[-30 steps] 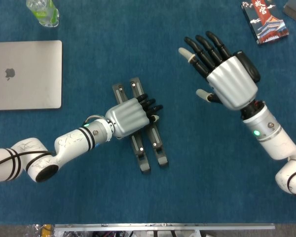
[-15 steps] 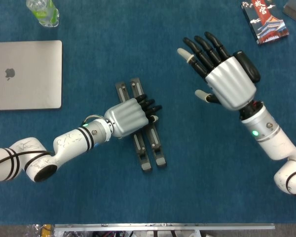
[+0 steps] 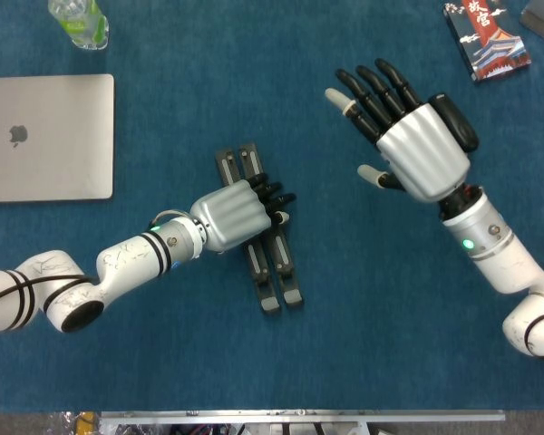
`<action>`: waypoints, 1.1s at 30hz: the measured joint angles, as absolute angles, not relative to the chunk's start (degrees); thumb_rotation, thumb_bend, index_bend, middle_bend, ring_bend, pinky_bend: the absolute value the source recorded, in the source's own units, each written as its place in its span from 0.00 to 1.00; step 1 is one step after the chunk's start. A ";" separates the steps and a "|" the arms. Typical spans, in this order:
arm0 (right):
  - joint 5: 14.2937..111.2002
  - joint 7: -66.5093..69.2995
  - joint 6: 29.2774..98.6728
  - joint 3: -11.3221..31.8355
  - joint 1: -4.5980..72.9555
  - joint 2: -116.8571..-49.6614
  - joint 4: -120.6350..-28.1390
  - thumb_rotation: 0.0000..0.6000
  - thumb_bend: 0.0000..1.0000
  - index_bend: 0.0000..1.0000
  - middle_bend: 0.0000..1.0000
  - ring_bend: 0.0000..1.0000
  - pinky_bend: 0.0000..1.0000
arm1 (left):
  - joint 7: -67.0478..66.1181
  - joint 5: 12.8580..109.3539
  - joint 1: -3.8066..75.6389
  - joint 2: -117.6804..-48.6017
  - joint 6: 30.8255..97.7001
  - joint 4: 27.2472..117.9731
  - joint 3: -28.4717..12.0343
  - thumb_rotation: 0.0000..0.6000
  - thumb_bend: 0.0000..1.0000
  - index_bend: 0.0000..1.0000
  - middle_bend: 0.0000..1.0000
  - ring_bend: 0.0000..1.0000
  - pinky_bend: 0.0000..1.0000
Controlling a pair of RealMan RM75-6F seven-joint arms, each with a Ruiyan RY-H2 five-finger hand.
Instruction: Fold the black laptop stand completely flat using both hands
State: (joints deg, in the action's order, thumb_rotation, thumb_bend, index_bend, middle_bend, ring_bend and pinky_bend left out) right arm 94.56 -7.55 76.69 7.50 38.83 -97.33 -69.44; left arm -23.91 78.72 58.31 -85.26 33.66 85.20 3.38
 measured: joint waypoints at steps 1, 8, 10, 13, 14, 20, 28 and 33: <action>94.57 -7.54 76.70 7.49 38.83 -97.33 -69.40 1.00 0.00 0.00 0.00 0.00 0.03 | -23.83 78.62 58.37 -85.21 33.52 85.24 3.37 1.00 0.44 0.37 0.00 0.00 0.08; 94.51 -7.37 76.68 7.50 38.80 -97.35 -69.20 1.00 0.00 0.00 0.00 0.00 0.03 | -23.07 78.37 58.71 -84.84 33.00 85.47 3.19 1.00 0.48 0.37 0.00 0.00 0.08; 94.49 -7.34 76.67 7.50 38.80 -97.37 -69.20 1.00 0.00 0.00 0.00 0.00 0.03 | -22.89 78.36 58.80 -84.73 32.83 85.53 3.18 1.00 0.48 0.36 0.00 0.00 0.08; 94.49 -7.30 76.68 7.50 38.80 -97.40 -69.16 1.00 0.00 0.00 0.00 0.00 0.03 | -22.41 78.36 58.91 -84.51 32.56 85.58 3.20 1.00 0.50 0.36 0.00 0.00 0.08; 94.46 -7.30 76.66 7.51 38.80 -97.42 -69.14 1.00 0.00 0.00 0.00 0.00 0.03 | -22.18 78.37 58.94 -84.42 32.47 85.60 3.20 1.00 0.50 0.36 0.00 0.00 0.08; 94.40 -7.35 76.52 7.56 38.88 -97.53 -69.11 1.00 0.00 0.00 0.00 0.00 0.03 | -21.20 78.81 59.15 -83.97 32.19 85.82 3.29 1.00 0.52 0.36 0.00 0.00 0.08; 94.34 -7.63 76.52 7.70 38.92 -97.37 -69.51 1.00 0.00 0.00 0.00 0.00 0.03 | -20.02 78.97 59.00 -83.32 32.59 86.08 3.19 0.92 0.52 0.23 0.00 0.00 0.08; 94.23 -7.66 76.72 8.07 38.96 -97.01 -69.92 1.00 0.00 0.00 0.00 0.00 0.03 | -19.60 77.64 59.11 -82.15 31.91 86.74 3.00 0.60 0.51 0.06 0.00 0.00 0.05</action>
